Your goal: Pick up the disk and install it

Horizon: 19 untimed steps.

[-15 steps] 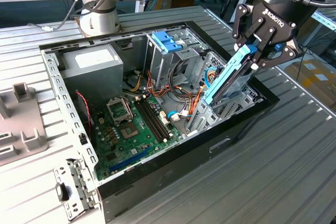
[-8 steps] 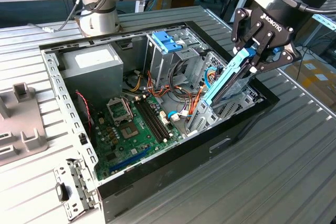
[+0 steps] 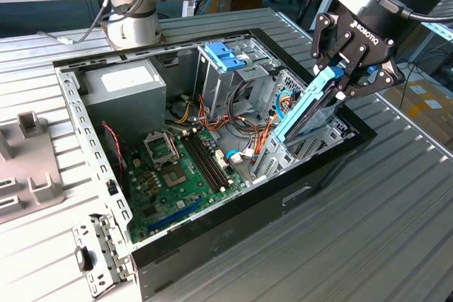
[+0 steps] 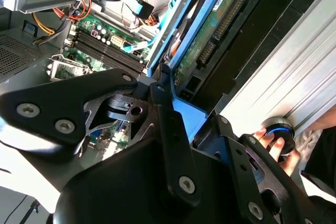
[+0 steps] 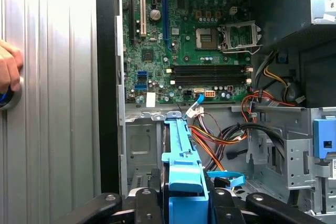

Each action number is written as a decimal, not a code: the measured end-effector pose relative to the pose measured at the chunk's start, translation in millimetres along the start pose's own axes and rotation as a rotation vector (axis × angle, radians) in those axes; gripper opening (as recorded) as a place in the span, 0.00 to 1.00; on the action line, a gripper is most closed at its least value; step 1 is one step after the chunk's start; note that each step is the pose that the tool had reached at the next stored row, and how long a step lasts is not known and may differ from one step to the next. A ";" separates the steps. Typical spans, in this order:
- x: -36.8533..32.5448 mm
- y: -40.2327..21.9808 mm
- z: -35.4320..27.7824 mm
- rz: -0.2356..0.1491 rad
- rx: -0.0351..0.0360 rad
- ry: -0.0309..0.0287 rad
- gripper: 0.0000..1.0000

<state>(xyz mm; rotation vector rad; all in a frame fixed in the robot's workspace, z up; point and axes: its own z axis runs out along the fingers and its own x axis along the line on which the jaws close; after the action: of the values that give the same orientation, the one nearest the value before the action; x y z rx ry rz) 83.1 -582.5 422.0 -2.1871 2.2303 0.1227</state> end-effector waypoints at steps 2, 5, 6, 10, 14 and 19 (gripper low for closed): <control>0.0 0.0 0.0 0.000 0.0000 -0.0001 0.37; 0.0 0.0 0.0 0.000 0.0000 -0.0001 0.38; 0.0 0.0 0.0 0.000 0.0000 0.0000 0.45; 0.0 0.0 -0.1 0.000 0.0000 -0.0002 0.45; -0.2 0.0 0.4 0.000 -0.0001 -0.0029 0.44; -0.1 -0.6 3.0 0.000 -0.0011 -0.0042 0.18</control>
<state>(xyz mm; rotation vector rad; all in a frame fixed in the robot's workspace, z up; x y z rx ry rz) 83.5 -582.2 418.9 -2.1855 2.2285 0.1284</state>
